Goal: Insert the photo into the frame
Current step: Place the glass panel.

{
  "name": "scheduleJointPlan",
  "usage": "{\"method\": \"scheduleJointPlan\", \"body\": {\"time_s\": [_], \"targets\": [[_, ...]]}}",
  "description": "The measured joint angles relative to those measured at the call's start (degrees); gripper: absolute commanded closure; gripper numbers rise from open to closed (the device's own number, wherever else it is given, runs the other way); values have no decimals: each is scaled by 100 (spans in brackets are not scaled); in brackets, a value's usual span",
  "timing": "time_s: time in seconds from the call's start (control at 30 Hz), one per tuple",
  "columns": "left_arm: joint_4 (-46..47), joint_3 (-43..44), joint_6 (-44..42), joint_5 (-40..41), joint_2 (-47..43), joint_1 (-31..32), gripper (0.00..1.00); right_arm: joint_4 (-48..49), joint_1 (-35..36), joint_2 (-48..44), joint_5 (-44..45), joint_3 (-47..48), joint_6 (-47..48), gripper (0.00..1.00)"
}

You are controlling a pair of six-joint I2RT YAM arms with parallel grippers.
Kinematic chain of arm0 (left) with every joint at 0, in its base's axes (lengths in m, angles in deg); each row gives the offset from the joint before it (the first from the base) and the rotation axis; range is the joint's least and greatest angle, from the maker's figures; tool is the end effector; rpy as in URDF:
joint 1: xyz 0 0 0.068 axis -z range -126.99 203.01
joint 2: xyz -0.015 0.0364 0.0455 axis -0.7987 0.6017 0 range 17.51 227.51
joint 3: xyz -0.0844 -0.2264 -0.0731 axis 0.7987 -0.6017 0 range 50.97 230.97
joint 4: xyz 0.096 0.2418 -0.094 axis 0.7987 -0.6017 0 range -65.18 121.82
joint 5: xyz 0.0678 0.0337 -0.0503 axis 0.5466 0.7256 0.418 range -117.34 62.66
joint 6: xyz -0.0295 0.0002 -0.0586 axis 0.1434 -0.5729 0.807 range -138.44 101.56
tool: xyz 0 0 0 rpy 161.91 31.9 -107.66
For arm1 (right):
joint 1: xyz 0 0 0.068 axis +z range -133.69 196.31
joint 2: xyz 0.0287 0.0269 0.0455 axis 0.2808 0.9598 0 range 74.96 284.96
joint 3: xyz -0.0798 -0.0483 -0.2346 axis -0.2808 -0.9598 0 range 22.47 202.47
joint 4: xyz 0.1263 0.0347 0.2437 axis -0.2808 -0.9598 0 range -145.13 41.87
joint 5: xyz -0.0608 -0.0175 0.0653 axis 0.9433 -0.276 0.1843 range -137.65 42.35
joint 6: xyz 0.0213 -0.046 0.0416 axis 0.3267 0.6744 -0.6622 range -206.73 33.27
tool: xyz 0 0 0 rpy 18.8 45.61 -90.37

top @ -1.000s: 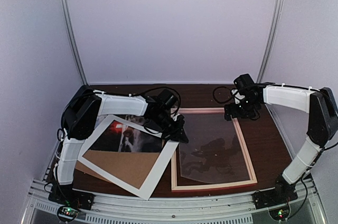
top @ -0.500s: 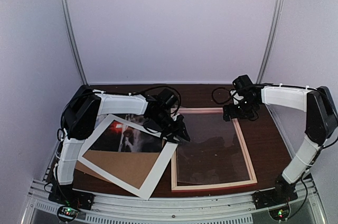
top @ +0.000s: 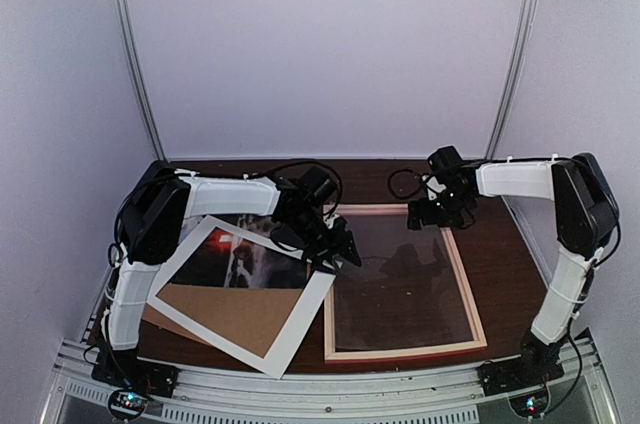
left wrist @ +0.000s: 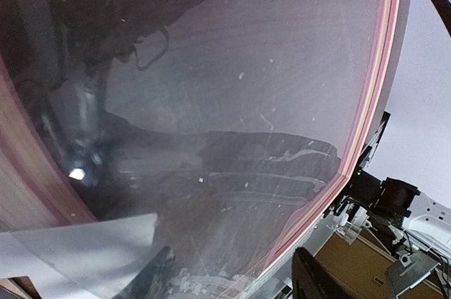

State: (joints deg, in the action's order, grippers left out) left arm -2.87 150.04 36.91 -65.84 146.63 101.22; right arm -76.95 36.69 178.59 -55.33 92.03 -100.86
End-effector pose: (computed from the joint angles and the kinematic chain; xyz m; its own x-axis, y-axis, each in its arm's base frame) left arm 0.2946 -0.3779 0.1196 -0.9682 0.1173 0.2207 -0.0635 0.7388 -0.6710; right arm 0.3578 0.1403 0.1415 -0.9074 -0.0790 -0.4129 -0.1864 0.9559 0.2268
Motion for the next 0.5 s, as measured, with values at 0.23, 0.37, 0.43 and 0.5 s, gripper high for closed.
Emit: {"method": "scheduleJointPlan", "body": {"time_s": [0.23, 0.37, 0.43, 0.5], "targets": [[-118, 9, -90, 87, 0, 0, 38, 109, 153, 323, -295, 173, -87, 9], [-199, 15, -155, 149, 0, 0, 37, 133, 271, 372, -422, 214, -109, 9], [-234, 26, -186, 170, 0, 0, 37, 155, 337, 372, -483, 221, -125, 9], [-280, 50, -216, 199, 0, 0, 36, 166, 391, 372, -560, 221, -133, 9]]}}
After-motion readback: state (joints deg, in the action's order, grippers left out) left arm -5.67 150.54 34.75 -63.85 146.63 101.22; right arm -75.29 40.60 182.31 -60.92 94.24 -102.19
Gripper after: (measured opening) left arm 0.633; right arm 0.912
